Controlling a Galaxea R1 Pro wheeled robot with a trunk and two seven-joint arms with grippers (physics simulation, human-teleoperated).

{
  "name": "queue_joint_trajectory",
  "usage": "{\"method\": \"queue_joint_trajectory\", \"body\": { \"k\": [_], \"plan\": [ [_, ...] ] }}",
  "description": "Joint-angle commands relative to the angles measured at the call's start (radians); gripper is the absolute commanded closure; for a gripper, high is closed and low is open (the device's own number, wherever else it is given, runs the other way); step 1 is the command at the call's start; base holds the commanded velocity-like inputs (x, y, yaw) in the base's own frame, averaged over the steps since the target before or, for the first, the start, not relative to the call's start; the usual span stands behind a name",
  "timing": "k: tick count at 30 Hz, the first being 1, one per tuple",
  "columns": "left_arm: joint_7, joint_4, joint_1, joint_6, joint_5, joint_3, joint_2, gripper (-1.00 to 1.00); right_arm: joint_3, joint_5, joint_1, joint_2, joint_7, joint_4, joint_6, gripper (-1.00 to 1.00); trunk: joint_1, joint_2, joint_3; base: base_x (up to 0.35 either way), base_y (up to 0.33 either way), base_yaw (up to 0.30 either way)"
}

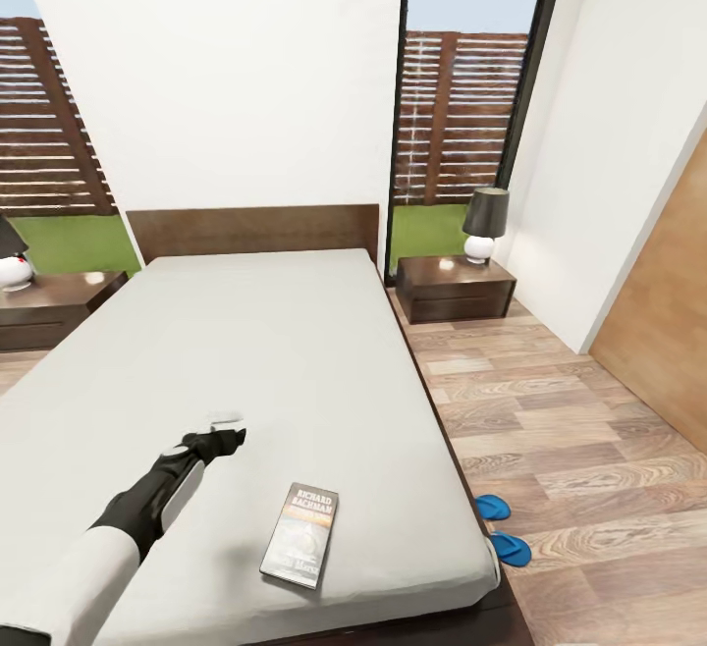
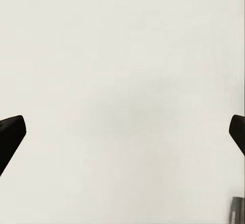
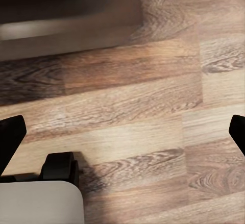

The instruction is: In the bedroom, move the book from the bed onto either nightstand, and place the two sandals side by side next to the bed.

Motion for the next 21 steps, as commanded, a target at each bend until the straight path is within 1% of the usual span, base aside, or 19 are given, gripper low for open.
{"method": "queue_joint_trajectory", "body": {
  "k": [1,4,7,8,9,13,14,17,19,21],
  "plan": [
    [0.014,0.011,-0.01,0.007,0.004,-0.007,-0.012,-1.0,-0.009,0.01,-0.001,0.0,0.002,0.001,-0.004,-1.0,0.0,-0.001,-0.001,0.002,0.001,0.0],
    [0.034,0.04,-0.028,0.012,-0.01,-0.006,-0.038,-1.0,-0.009,0.011,-0.001,-0.001,0.002,0.001,-0.004,-1.0,0.0,-0.001,-0.001,0.001,0.001,0.0],
    [0.045,0.052,-0.04,0.015,-0.015,-0.006,-0.057,-1.0,-0.009,0.011,-0.001,-0.003,0.002,0.001,-0.004,-1.0,0.0,-0.001,-0.001,0.0,0.0,0.0],
    [0.045,0.052,-0.04,0.015,-0.015,-0.006,-0.057,-1.0,-0.009,0.011,-0.001,-0.003,0.002,0.001,-0.004,-1.0,0.0,-0.001,-0.001,0.0,0.0,0.0],
    [0.047,0.053,-0.043,0.016,-0.017,-0.006,-0.064,-1.0,-0.009,0.011,-0.001,-0.004,0.002,0.001,-0.004,-1.0,0.0,-0.001,-0.001,0.0,0.0,0.0],
    [0.053,0.058,-0.049,0.033,-0.022,-0.006,-0.1,-1.0,-0.009,0.011,-0.001,-0.006,0.002,0.001,-0.004,-1.0,0.0,-0.001,-0.001,0.0,0.0,0.0],
    [0.053,0.058,-0.049,0.033,-0.022,-0.006,-0.1,-1.0,-0.009,0.011,-0.001,-0.006,0.002,0.001,-0.004,-1.0,0.0,-0.001,-0.001,0.0,0.0,0.0],
    [0.059,0.057,-0.051,0.063,-0.024,-0.006,-0.123,-1.0,-0.008,0.011,-0.001,-0.006,0.002,0.001,-0.004,-1.0,0.0,-0.001,-0.001,0.0,0.0,0.0],
    [0.066,0.057,-0.052,0.084,-0.024,-0.007,-0.133,-1.0,-0.009,0.011,-0.001,-0.005,0.002,0.001,-0.004,-1.0,0.0,-0.001,-0.001,0.0,0.0,0.0],
    [0.069,0.056,-0.052,0.093,-0.024,-0.007,-0.137,-1.0,-0.009,0.011,-0.001,-0.005,0.002,0.002,-0.004,-1.0,0.0,-0.001,-0.001,0.0,0.0,0.0]
  ]
}}
